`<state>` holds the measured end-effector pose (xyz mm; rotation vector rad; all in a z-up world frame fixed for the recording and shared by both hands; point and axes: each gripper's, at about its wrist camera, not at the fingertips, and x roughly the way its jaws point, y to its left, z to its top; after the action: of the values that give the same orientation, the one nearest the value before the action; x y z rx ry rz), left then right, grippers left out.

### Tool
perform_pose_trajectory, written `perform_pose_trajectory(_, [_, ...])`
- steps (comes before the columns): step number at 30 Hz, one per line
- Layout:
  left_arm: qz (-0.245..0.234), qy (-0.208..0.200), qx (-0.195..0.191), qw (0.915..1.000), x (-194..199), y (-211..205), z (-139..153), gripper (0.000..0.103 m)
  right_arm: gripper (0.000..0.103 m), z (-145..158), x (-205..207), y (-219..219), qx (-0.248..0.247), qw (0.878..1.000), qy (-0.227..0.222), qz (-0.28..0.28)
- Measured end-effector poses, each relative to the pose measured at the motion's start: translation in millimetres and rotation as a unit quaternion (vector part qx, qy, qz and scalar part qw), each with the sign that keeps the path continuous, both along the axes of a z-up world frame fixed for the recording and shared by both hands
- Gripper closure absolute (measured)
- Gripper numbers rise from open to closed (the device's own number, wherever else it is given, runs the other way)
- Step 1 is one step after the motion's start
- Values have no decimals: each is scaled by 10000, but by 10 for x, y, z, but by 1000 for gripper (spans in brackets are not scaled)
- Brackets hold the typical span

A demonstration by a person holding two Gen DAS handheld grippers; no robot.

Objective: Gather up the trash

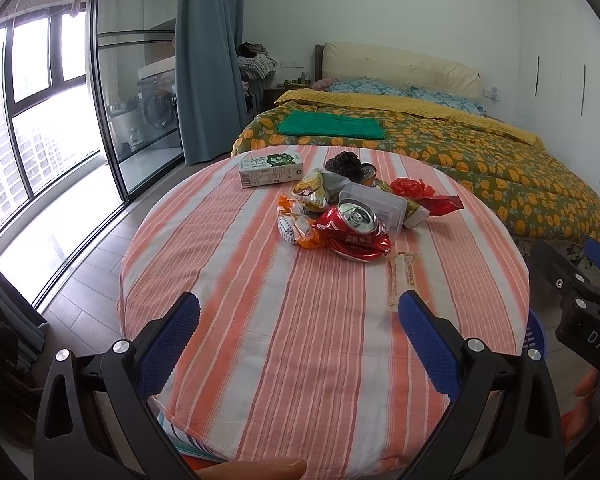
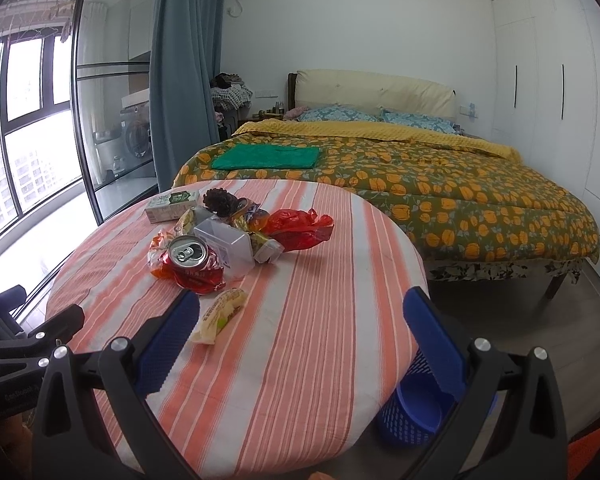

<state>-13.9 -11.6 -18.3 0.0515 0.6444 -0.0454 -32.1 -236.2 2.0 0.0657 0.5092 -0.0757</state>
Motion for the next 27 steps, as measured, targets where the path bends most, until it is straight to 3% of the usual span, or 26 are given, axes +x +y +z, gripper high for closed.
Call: perform_pose_trajectory(27, [10, 13, -9, 10000, -3, 0, -4, 4, 4, -12, -7, 6, -1, 10000, 0, 8])
